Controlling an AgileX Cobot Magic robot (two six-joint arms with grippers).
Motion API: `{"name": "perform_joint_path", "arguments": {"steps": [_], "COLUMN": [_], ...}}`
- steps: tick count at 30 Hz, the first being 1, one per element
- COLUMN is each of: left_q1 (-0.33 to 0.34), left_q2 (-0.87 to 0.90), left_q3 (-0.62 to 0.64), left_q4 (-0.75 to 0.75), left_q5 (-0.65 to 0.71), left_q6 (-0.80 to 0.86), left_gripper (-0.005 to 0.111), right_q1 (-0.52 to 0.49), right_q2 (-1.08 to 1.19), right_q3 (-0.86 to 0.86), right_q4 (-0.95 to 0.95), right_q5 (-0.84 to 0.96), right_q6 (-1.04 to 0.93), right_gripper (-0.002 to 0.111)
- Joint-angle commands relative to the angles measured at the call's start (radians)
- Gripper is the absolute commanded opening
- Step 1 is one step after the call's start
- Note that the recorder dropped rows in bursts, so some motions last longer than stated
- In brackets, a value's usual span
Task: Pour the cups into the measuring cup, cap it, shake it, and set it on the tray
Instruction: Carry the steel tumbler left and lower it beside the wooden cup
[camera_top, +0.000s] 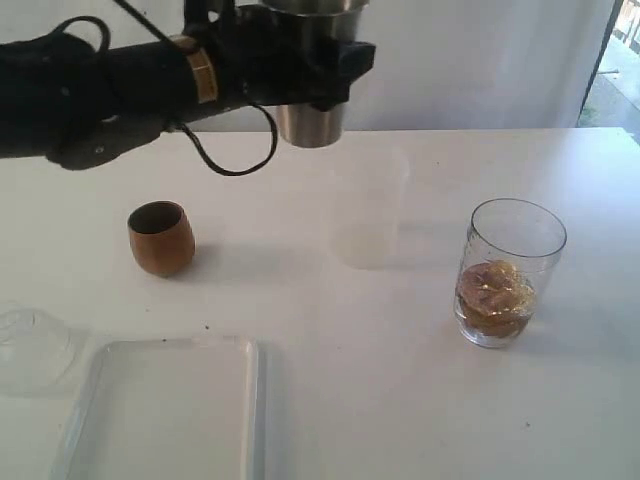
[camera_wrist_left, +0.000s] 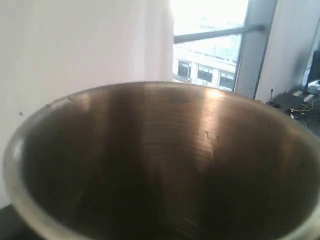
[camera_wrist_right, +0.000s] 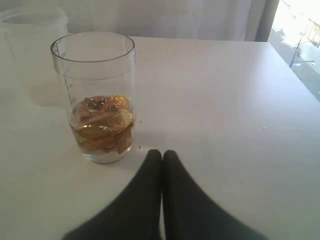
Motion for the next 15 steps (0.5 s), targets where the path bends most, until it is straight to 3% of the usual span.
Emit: {"name": "perform_joint_path", "arguments": {"steps": [1,4,7,11,15], "left_q1": [0.037,0.055,0.074,0.074,0.074], "left_q2": [-0.030,-0.020,0.021,0.098,0.275], "left_q3": [0.148,0.252,0.301,0.305,0.295], "left_q4": [-0.293,-0.411,-0.412,-0.409,-0.411], "left_q5": [-0.234,-0.361,-0.412,-0.435,-0.640], "left_q6": [0.249,0.355,0.404,0.405,0.454], "left_gripper": [0.000,0.000,0.000,0.000,0.000], "right_q1": [0.002,0.002,0.002,0.002,0.002], "right_q2": [-0.005,-0.005,-0.005,-0.005,-0.005], "right_q3": [0.005,0.005,0.005,0.005,0.005], "right_q4": [-0.006,-0.006,-0.006,-0.006,-0.006], "right_q5": [0.000,0.000,0.000,0.000,0.000], "right_q6": [0.005,0.005,0.005,0.005,0.005], "right_gripper": [0.000,0.000,0.000,0.000,0.000]}}
